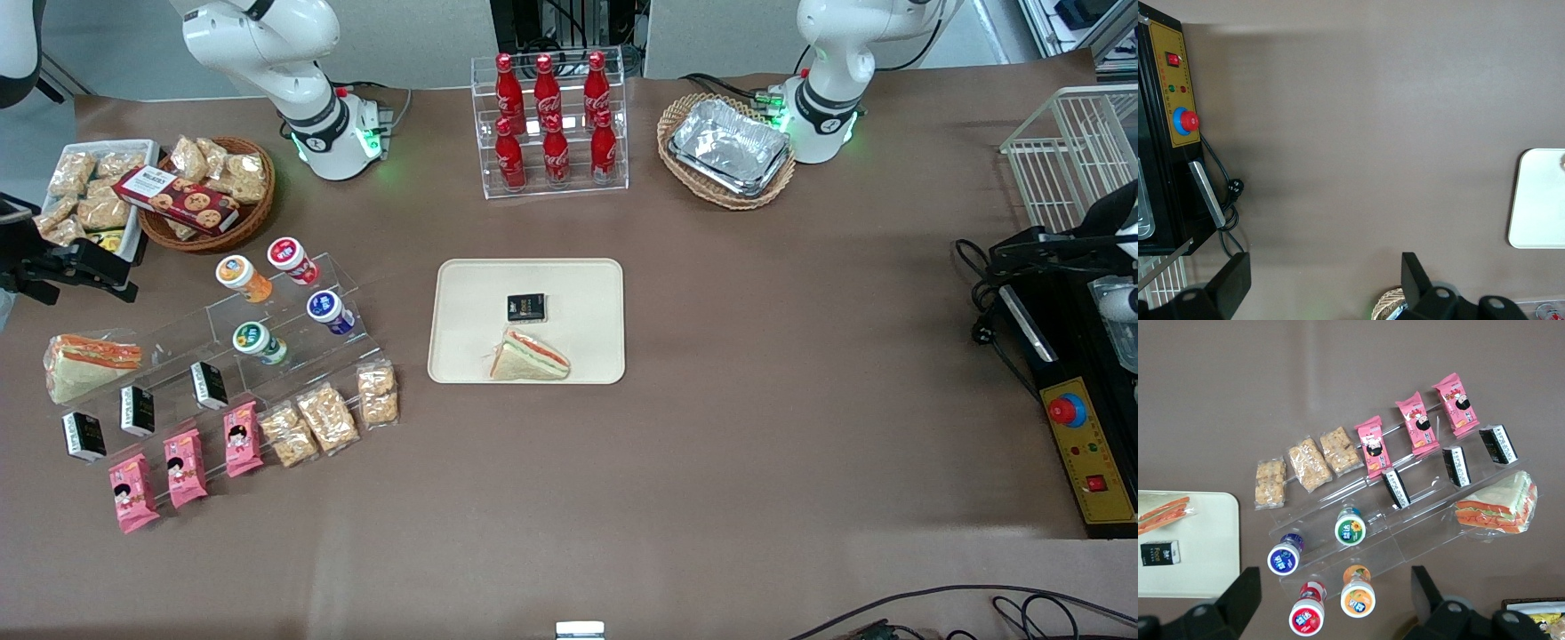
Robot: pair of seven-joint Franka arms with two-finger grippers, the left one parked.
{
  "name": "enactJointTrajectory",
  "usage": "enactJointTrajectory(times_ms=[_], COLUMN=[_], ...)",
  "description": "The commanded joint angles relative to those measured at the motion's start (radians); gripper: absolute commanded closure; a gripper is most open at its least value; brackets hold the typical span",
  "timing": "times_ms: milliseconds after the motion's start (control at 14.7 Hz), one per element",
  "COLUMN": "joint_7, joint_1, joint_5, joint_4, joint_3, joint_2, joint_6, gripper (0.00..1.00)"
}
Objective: Place green gum on tray
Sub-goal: 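Move the right gripper from rest toward the acrylic gum rack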
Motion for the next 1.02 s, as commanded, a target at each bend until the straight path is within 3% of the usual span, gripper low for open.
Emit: enactJointTrajectory(times_ms=[0, 204, 476, 748, 952], joint_7=[-0.013, -0.025, -0.185, -0.205, -0.205], joint_1=[0.002, 0.002, 0.008, 0.02, 0.022], joint_5=[0.0, 0.006, 0.008, 0.001, -0.003], joint_4=[0.026, 0.013, -0.035, -0.141, -0.301], joint_3=[-0.004, -0.002, -0.002, -0.002, -0.004], joint_2=[0.018, 0.018, 0.023, 0.007, -0.049], joint_6=[-0.008, -0.009, 0.031, 0.1, 0.231], gripper=[0.0, 0.0, 0.0, 0.0, 0.0])
